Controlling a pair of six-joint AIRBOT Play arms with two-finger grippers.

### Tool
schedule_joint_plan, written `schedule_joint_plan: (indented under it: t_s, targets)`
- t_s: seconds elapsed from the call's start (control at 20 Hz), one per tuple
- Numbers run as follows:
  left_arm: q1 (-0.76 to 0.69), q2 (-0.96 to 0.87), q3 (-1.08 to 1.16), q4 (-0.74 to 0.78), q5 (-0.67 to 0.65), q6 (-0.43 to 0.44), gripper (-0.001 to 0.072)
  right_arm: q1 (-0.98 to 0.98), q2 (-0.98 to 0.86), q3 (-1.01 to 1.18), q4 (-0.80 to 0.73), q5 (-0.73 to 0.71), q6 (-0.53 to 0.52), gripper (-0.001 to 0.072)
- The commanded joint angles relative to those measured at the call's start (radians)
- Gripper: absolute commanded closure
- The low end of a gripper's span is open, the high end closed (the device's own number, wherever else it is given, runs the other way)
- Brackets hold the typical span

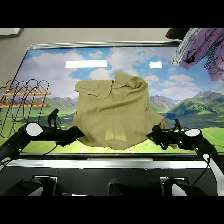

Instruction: Fold the clothes and pants, and hang the long-sleeved shirts on hangers.

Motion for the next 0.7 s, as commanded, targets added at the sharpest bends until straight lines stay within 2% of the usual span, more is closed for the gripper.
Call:
schedule_joint_plan:
  t_s: [0.0,0.35,0.65]
  targets:
    - [-0.002,0.0,-0.034,-0.019,0.011,-0.026,0.0071,0.0,-0.018,0.002,0.029,-0.006,-0.027,0.0684]
    - [-0.002,-0.036,-0.07,-0.056,0.102,-0.049,0.0071,0.0,0.004,0.001,0.028,0.012,-0.028,0.0684]
    - [-0.019,-0.135,-0.069,-0.164,0.285,-0.049,0.008,0.0,0.006,0.001,0.027,0.081,-0.033,0.0684]
